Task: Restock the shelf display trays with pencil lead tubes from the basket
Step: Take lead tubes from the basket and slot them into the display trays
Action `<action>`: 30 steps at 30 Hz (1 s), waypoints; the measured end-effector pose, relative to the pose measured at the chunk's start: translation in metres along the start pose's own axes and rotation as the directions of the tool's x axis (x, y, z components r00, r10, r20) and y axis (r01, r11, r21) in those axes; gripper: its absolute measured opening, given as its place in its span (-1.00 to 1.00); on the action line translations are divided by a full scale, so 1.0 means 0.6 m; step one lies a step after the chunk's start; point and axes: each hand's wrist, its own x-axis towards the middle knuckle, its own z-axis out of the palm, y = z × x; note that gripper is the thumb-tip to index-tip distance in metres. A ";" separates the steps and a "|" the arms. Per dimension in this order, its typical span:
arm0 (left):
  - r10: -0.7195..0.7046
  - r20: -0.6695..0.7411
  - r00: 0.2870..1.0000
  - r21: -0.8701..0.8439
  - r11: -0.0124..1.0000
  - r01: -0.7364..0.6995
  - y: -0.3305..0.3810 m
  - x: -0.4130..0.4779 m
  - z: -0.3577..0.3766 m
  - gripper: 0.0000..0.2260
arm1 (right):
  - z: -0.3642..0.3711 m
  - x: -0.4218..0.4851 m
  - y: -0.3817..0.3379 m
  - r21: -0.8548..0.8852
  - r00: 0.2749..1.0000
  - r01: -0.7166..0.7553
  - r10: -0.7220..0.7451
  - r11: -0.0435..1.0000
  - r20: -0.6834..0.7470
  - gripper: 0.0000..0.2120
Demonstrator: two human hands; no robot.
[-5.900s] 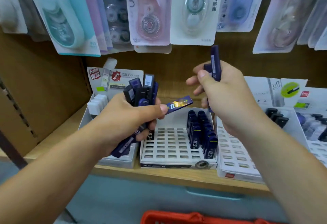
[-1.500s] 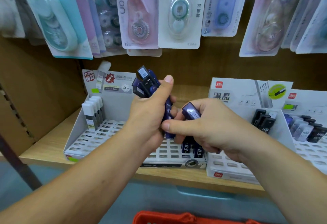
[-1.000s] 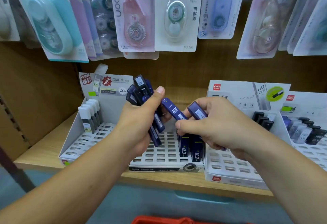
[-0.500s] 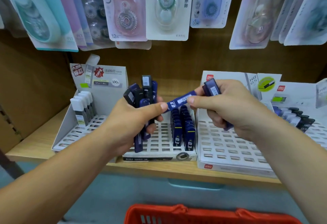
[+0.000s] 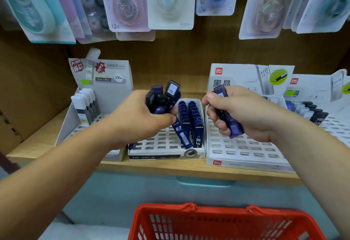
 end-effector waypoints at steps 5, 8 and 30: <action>0.083 0.024 0.996 0.133 0.987 -0.086 0.011 0.008 0.004 -0.94 | 0.006 0.004 -0.001 0.024 0.999 0.017 -0.017 1.000 0.033 -0.81; 0.093 0.055 0.994 0.207 0.973 -0.103 0.014 0.007 -0.008 -0.94 | 0.006 0.003 -0.001 0.011 0.998 0.013 -0.014 1.000 0.062 -0.81; -0.004 0.111 0.994 -0.317 0.948 0.039 0.016 0.007 0.038 -0.89 | 0.048 0.007 -0.006 0.154 0.980 0.190 -0.197 0.970 0.032 -0.76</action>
